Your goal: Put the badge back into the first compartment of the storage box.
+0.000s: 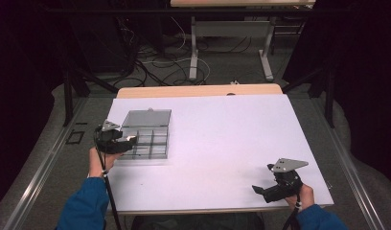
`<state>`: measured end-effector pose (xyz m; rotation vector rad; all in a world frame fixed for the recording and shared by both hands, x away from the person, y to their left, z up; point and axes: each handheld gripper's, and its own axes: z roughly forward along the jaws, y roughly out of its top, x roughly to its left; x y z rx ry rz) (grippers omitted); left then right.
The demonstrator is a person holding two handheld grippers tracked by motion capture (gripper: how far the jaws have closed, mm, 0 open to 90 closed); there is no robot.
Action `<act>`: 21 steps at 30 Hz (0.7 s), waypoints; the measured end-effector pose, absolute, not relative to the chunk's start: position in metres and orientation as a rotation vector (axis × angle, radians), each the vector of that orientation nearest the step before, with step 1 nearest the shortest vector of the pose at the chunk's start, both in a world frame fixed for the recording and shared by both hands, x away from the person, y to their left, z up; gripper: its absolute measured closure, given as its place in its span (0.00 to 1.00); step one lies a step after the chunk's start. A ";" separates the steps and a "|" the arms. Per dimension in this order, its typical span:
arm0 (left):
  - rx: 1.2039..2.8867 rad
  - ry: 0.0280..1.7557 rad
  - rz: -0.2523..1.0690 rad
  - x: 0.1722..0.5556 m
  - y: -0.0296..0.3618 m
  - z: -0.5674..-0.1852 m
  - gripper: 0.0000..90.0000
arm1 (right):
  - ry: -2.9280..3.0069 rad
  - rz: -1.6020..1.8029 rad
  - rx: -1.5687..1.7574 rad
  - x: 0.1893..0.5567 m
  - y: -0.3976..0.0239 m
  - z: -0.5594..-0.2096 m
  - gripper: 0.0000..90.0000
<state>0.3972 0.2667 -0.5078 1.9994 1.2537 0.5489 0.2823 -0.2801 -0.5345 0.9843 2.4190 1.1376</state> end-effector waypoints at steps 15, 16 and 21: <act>2.085 1.160 0.579 0.362 0.235 -0.502 0.04 | 2.424 1.134 0.994 0.282 -0.280 -0.535 0.02; 2.083 1.152 0.576 0.359 0.234 -0.502 0.03 | 2.423 1.132 0.989 0.282 -0.280 -0.535 0.02; 2.095 1.122 0.571 0.347 0.230 -0.502 0.01 | 2.423 1.131 0.989 0.282 -0.280 -0.535 0.02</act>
